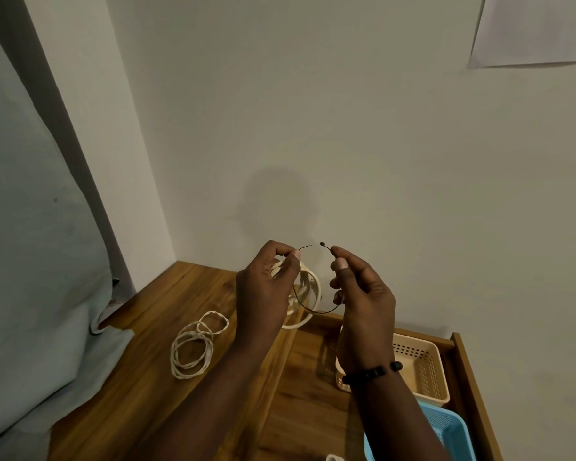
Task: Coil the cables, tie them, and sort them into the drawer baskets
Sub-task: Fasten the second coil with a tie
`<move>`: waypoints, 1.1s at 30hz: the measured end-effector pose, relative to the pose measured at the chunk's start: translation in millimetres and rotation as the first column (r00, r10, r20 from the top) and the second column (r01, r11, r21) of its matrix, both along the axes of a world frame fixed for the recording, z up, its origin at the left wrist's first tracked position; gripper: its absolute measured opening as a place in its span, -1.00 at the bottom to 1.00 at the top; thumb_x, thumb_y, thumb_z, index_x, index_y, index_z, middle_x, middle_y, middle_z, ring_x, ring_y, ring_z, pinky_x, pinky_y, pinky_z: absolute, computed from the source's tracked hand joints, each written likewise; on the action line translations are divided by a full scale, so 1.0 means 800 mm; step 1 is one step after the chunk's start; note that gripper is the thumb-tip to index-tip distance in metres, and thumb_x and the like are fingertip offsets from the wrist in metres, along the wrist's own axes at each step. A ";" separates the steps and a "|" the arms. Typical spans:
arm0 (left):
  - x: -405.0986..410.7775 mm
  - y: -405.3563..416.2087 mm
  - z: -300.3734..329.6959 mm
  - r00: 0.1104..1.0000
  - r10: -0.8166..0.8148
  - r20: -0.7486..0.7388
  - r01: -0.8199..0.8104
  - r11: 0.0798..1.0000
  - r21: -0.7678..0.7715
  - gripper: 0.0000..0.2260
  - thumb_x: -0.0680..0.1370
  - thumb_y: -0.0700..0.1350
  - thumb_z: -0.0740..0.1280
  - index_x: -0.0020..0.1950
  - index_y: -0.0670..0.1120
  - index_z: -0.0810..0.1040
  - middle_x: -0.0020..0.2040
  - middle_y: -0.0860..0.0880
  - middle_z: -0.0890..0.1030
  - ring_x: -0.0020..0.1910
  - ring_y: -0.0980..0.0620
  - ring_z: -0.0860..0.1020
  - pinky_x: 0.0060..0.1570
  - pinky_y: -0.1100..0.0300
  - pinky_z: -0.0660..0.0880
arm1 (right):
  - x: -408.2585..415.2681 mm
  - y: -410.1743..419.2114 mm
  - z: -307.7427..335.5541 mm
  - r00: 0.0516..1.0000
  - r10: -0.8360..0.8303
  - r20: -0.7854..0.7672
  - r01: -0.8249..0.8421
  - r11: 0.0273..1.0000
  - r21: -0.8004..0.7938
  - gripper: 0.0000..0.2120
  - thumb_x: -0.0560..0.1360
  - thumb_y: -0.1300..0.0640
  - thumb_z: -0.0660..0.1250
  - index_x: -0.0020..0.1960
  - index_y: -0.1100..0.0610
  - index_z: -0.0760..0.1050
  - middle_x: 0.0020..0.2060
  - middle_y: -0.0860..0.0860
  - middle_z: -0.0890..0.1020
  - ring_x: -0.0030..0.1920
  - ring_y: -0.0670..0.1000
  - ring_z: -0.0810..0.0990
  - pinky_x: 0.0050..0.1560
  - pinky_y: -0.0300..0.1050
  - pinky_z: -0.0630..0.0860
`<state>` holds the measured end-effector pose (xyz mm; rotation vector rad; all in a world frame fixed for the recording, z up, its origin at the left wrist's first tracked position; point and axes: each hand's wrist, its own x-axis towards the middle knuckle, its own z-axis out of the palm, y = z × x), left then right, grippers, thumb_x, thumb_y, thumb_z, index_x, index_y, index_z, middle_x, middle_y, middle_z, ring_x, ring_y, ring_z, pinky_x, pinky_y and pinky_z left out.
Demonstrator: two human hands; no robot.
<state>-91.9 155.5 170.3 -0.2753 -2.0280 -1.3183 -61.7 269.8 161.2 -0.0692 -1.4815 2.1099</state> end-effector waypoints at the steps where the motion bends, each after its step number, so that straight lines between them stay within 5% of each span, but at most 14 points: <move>1: 0.000 0.000 0.000 1.000 0.002 0.001 -0.002 1.000 -0.002 -0.93 0.55 -0.08 0.37 -0.02 -0.06 0.58 -0.19 0.23 0.58 -0.12 0.44 0.55 -0.27 0.55 0.46 | 0.001 -0.001 -0.001 1.000 -0.005 0.002 0.005 1.000 0.001 -0.80 0.55 0.13 0.34 0.13 -0.01 0.65 -0.07 -0.09 0.71 -0.19 -0.21 0.58 -0.24 -0.34 0.53; 5: -0.001 0.000 -0.002 1.000 0.000 0.007 0.000 1.000 -0.013 -0.91 0.55 -0.06 0.37 -0.03 -0.06 0.58 -0.20 0.17 0.61 -0.12 0.37 0.57 -0.28 0.51 0.47 | 0.004 -0.007 0.000 1.000 0.001 -0.009 -0.001 1.000 0.010 -0.80 0.55 0.14 0.33 0.14 0.00 0.64 -0.03 -0.09 0.71 -0.09 -0.21 0.61 -0.13 -0.39 0.55; 16: 0.001 0.000 0.002 0.999 -0.028 0.024 0.028 1.000 0.000 -0.87 0.56 -0.01 0.35 -0.04 -0.05 0.58 -0.16 0.09 0.66 -0.14 0.23 0.61 -0.27 0.47 0.49 | 0.001 -0.014 -0.001 0.997 0.077 0.012 -0.078 0.995 0.062 -0.80 0.54 0.13 0.33 0.13 0.05 0.65 -0.01 -0.14 0.71 0.06 -0.17 0.63 0.15 -0.07 0.58; 33: 0.001 -0.008 0.003 0.987 -0.152 0.049 0.153 0.988 -0.027 -0.88 0.58 -0.01 0.32 0.03 -0.01 0.59 -0.12 0.11 0.66 -0.08 0.23 0.61 -0.19 0.44 0.50 | -0.012 0.019 0.014 0.983 0.181 -0.025 -0.149 0.872 0.466 -0.84 0.53 0.09 0.37 0.10 0.02 0.63 -0.13 -0.06 0.72 -0.08 -0.10 0.66 -0.06 -0.24 0.58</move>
